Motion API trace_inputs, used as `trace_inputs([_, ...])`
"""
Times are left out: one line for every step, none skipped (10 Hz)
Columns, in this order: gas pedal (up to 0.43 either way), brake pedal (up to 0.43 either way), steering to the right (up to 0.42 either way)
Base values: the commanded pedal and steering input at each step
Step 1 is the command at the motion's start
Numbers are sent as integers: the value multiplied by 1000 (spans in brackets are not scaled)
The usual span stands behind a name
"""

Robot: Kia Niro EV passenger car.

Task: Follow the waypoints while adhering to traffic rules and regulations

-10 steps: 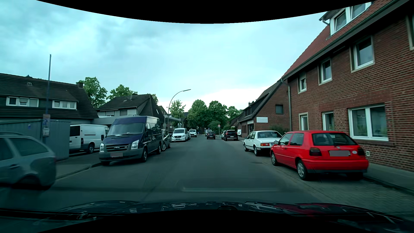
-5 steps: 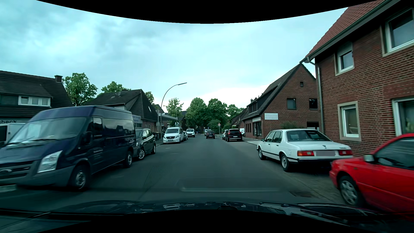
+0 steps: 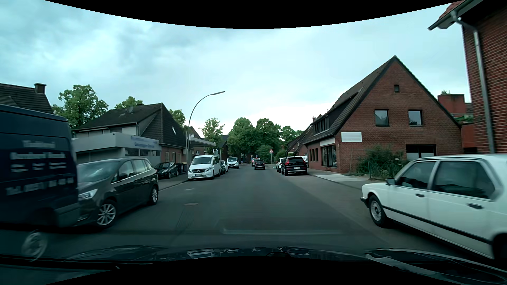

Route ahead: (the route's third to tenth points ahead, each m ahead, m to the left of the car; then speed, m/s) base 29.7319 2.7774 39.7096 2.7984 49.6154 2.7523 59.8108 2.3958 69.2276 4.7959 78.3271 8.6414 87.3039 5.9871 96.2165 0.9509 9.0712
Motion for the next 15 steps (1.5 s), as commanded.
trace_inputs([79, 0, -5])
trace_inputs([79, 0, -3])
trace_inputs([79, 0, -3])
trace_inputs([79, 0, -4])
trace_inputs([79, 0, -4])
trace_inputs([79, 0, -3])
trace_inputs([79, 0, -4])
trace_inputs([79, 0, -3])
trace_inputs([79, 0, -3])
trace_inputs([67, 0, -3])
trace_inputs([67, 0, -5])
trace_inputs([67, 0, -4])
trace_inputs([67, 0, -5])
trace_inputs([67, 0, -5])
trace_inputs([67, 0, -5])
